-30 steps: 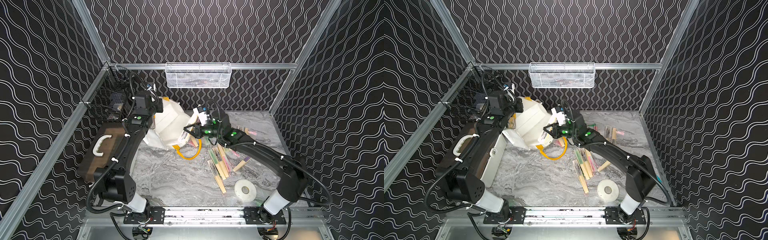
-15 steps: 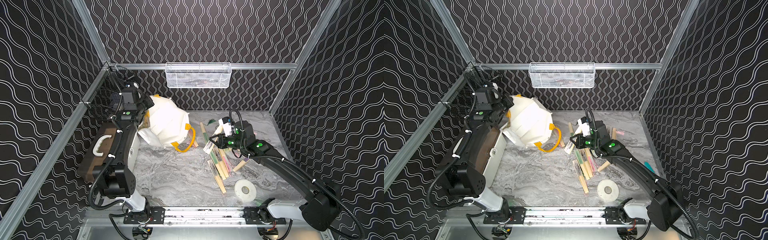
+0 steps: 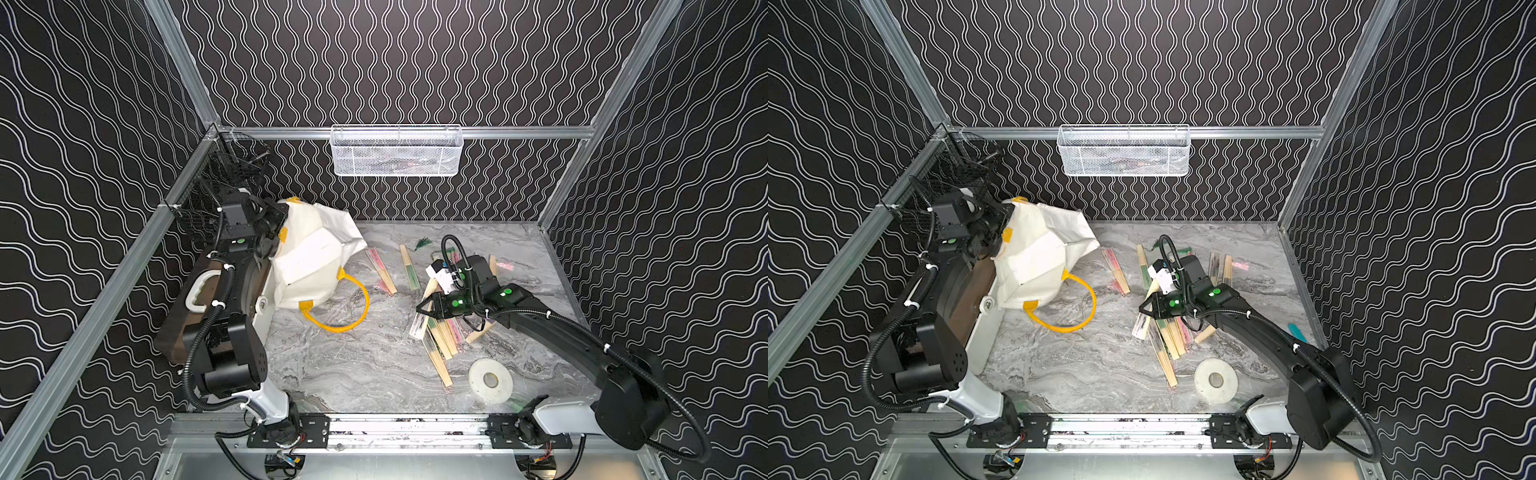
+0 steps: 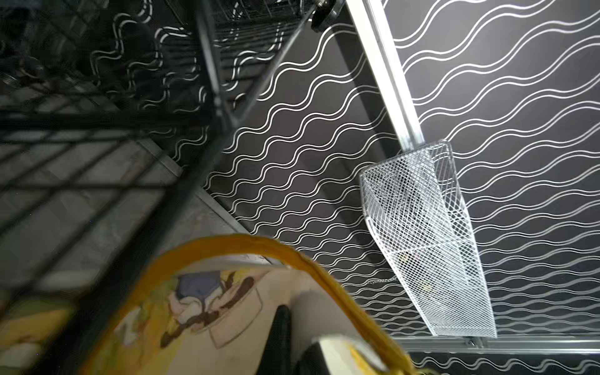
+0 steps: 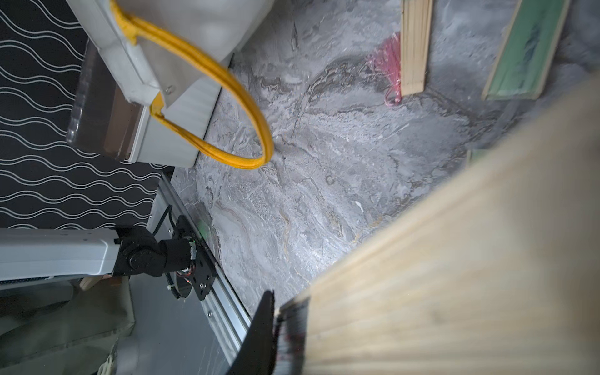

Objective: Take out the folding fans from the tote bags
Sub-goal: Place the folding fan at the center of the board.

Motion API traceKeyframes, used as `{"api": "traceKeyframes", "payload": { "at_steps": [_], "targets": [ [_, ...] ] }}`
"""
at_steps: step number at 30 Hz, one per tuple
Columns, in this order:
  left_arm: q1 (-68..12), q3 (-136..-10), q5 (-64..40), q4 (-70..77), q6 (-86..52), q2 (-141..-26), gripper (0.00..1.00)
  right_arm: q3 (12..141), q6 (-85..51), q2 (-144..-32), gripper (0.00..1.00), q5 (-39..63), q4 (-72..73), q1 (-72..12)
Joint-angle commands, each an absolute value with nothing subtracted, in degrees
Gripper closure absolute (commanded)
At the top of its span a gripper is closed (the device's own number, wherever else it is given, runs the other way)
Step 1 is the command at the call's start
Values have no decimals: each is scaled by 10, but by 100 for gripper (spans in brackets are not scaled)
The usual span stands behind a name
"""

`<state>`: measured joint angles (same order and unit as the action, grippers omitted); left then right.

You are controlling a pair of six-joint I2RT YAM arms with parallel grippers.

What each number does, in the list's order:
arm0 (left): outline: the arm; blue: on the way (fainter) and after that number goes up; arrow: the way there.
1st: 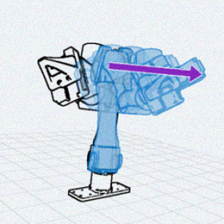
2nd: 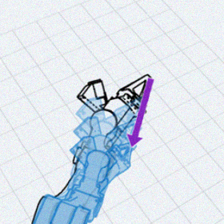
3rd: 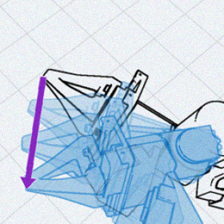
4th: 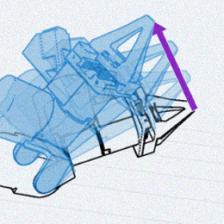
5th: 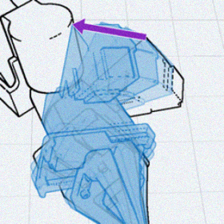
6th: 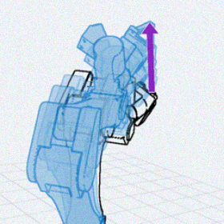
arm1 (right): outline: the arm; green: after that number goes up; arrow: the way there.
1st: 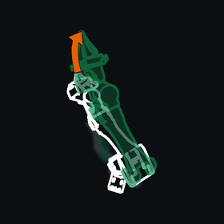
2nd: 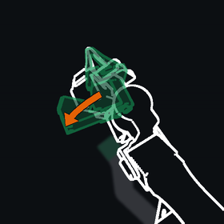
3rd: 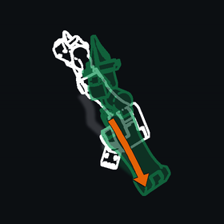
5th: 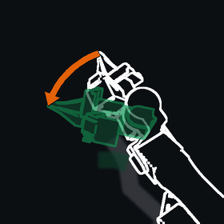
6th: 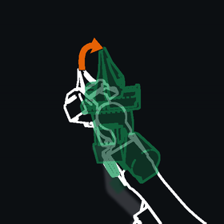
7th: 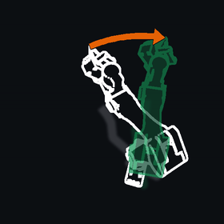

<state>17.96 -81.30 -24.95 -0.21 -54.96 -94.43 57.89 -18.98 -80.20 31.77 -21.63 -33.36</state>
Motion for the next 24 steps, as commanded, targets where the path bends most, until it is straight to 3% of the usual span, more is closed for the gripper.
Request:
{"api": "traceKeyframes", "payload": {
  "at_steps": [1, 10, 24],
  "targets": [
    [194, -806, -218, -92, -654, -972, 100, 586, -178, -831, 89, 357, -223, -340],
    [189, -836, -245, -104, -621, -979, 100, 631, -161, -944, 88, 337, -229, -415],
    [142, -845, -232, -95, -609, -946, 100, 621, -166, -1089, 81, 401, -169, -437]
  ]
}}
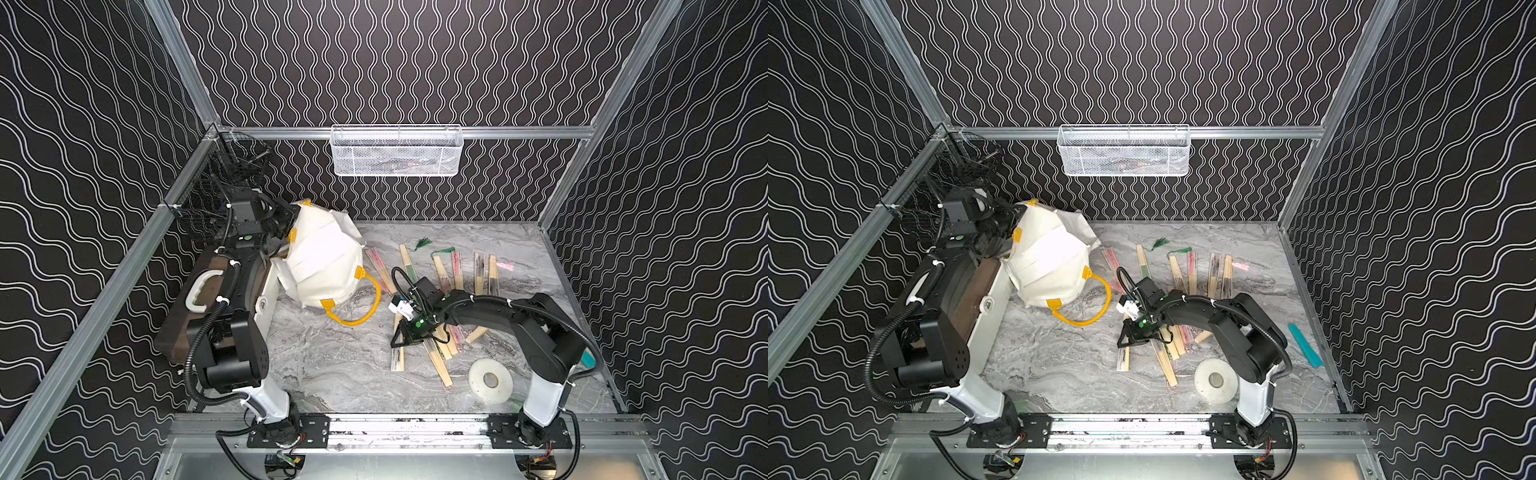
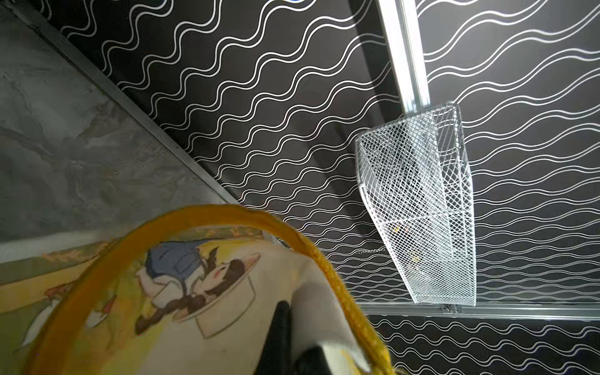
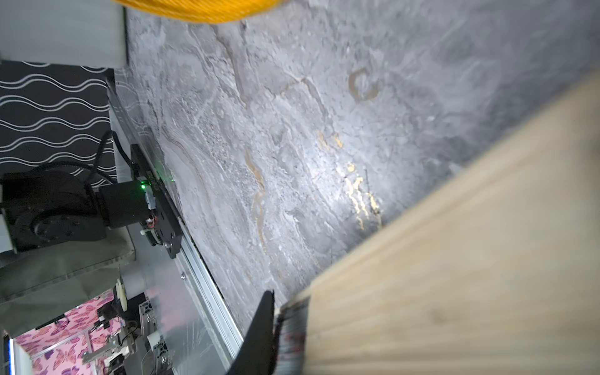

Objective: Take out the folding fans from the tote bags
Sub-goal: Place the folding fan at the center of the board.

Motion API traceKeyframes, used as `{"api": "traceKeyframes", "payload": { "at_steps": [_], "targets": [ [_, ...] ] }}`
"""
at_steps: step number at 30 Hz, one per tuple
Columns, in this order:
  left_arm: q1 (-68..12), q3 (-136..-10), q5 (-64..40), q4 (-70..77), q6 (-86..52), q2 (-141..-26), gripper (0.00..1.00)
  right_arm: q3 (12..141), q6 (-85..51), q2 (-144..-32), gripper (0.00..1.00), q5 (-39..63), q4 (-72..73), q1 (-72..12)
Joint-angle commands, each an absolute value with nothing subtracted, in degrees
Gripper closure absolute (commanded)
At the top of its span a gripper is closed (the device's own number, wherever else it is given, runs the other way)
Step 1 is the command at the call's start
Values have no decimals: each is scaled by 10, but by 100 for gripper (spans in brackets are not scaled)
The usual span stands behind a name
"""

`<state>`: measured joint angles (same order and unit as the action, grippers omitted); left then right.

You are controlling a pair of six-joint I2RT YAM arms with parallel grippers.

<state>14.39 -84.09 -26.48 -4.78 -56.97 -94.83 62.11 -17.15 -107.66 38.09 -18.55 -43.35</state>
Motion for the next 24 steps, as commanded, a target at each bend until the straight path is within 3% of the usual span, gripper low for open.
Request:
{"api": "traceKeyframes", "payload": {
  "at_steps": [1, 8, 12, 19, 24],
  "targets": [
    [140, -844, -231, -95, -611, -947, 100, 621, -168, -1095, 78, 399, -169, -438],
    [133, -824, -242, -79, -624, -947, 100, 622, -189, -1118, 57, 335, -203, -436],
    [130, -828, -235, -87, -613, -943, 100, 611, -194, -1067, 45, 297, -223, -437],
    [128, -835, -231, -89, -602, -937, 100, 645, -212, -951, 39, 197, -279, -436],
    [124, -830, -230, -77, -611, -934, 100, 697, -269, -926, 35, 147, -196, -435]
  ]
}}
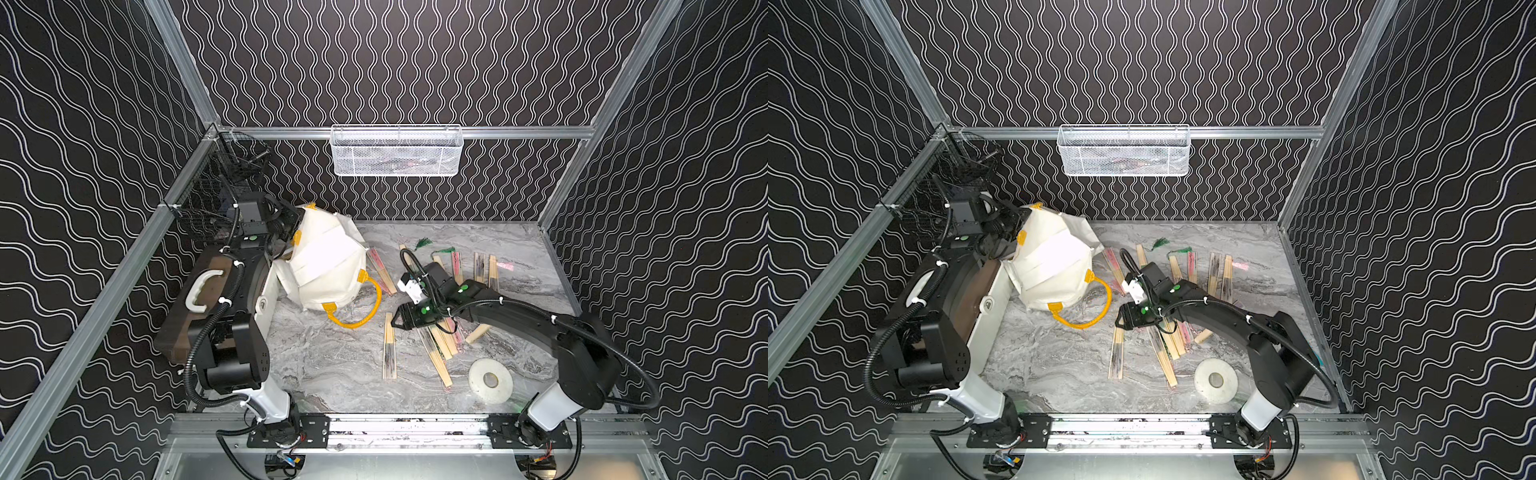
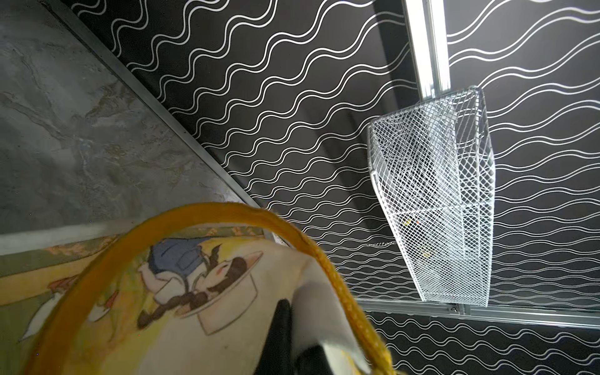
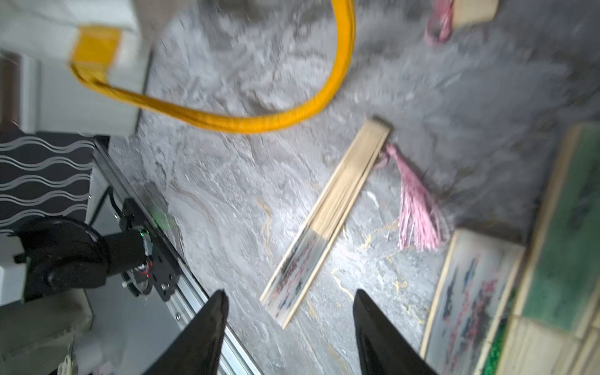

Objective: Take out the folding fans from the tote bags
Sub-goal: Place the folding fan at the center of the board, then place the canvas bag at the center of the board.

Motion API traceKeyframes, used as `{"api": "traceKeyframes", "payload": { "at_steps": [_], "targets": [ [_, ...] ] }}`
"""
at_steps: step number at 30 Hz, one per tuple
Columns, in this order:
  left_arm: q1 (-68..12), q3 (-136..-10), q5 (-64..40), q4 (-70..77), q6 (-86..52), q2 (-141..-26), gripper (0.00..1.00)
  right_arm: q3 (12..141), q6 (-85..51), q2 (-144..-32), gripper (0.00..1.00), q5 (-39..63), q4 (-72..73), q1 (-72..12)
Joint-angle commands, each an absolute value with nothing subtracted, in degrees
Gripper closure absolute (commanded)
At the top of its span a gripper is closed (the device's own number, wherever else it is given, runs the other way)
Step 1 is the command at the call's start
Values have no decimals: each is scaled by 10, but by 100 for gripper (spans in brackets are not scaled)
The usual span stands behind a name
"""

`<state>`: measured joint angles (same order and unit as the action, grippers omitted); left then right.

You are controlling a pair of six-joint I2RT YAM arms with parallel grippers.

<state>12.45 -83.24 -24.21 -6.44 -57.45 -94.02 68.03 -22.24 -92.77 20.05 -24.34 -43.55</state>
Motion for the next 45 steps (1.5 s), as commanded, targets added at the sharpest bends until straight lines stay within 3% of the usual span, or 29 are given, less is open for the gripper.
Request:
{"api": "traceKeyframes", "payload": {
  "at_steps": [1, 9, 19, 22, 27, 29, 37, 45],
  "targets": [
    [123, -830, -231, -75, -612, -934, 100, 708, -284, -934, 35, 144, -177, -434],
    [106, -833, -223, -78, -612, -935, 100, 819, -362, -1042, 35, 167, -97, -450],
    [104, -823, -224, -68, -619, -927, 100, 838, -412, -1121, 38, 168, -54, -461],
    [104, -816, -223, -65, -621, -921, 100, 860, -398, -1136, 49, 136, -62, -461],
    [105, -803, -228, -65, -615, -907, 100, 941, -327, -1171, 88, 66, -141, -460],
    [108, -802, -229, -75, -596, -902, 100, 962, -298, -1166, 98, 46, -171, -460],
    [123, -810, -149, -226, -372, -851, 100, 1082, -187, -1134, 100, 17, -360, -458],
    [124, -771, -62, -358, -242, -799, 100, 1186, -144, -1183, 100, 73, -482, -448]
  ]
}}
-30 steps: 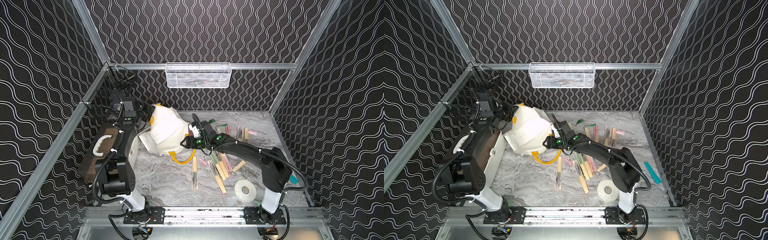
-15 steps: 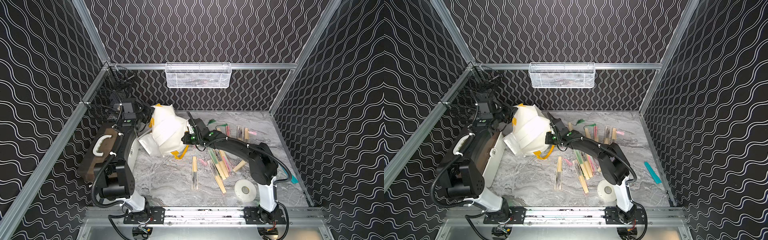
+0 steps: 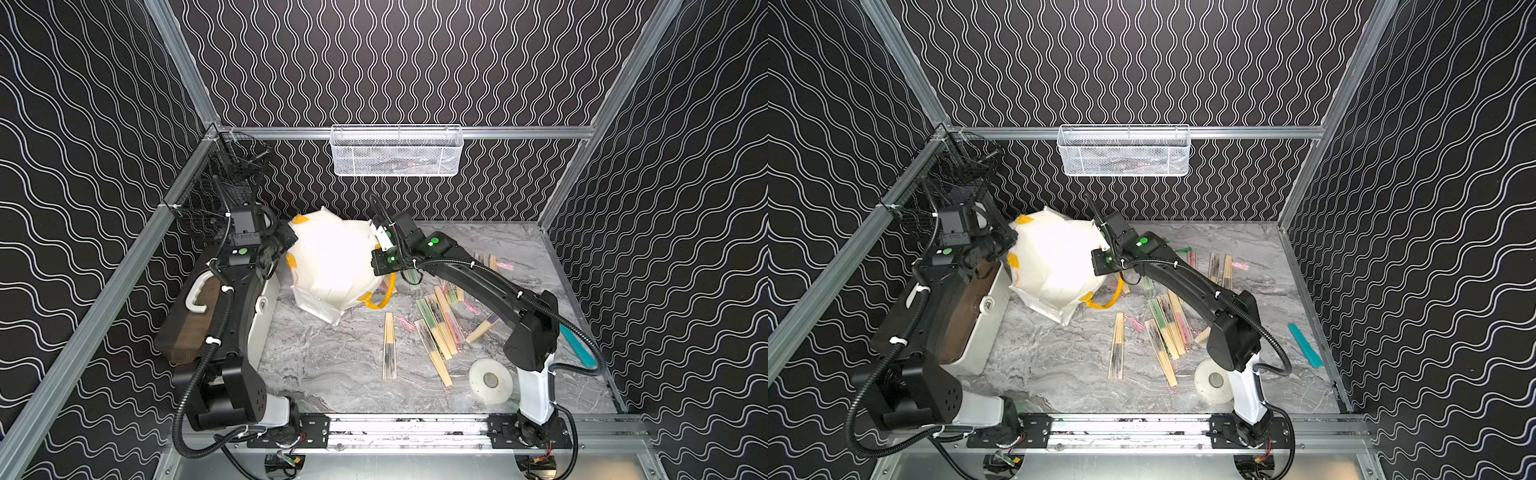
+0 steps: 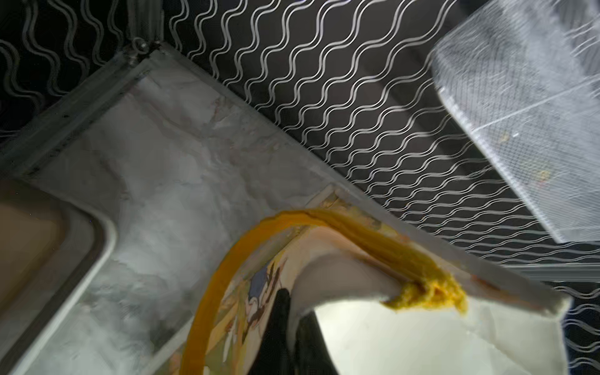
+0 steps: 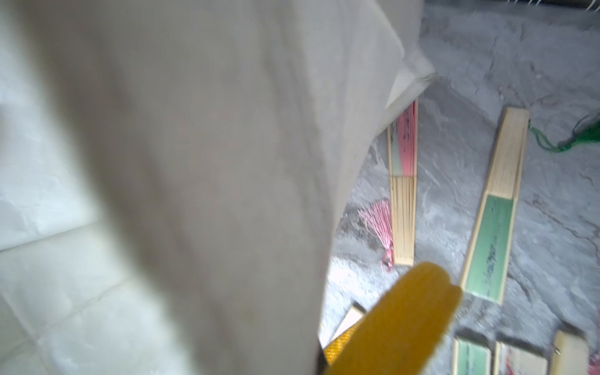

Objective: Take out the folding fans from the tote bags
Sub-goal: Place the canvas bag at the center of the board.

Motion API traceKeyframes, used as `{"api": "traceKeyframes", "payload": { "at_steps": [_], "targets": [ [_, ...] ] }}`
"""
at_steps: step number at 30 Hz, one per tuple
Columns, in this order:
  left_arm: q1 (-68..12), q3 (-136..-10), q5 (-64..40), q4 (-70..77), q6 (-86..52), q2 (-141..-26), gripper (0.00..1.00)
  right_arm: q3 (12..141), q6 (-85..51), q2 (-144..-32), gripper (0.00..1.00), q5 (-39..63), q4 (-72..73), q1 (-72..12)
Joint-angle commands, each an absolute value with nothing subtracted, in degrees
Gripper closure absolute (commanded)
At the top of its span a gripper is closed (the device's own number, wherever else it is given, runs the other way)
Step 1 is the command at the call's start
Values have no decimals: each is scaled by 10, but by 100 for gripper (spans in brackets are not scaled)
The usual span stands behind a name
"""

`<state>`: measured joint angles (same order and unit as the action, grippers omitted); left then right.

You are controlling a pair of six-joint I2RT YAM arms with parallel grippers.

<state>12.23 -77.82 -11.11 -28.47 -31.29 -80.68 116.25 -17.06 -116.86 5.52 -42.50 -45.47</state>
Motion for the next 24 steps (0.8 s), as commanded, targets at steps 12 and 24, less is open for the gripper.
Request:
{"api": "traceKeyframes", "payload": {
  "at_steps": [12, 24],
  "targets": [
    [125, -708, 0, -358, -221, -782, 100, 1293, -127, -1287, 95, 195, -500, -403],
    [131, -722, -25, -322, -236, -800, 42, 1305, -111, -1259, 33, 153, -509, -403]
  ]
}}
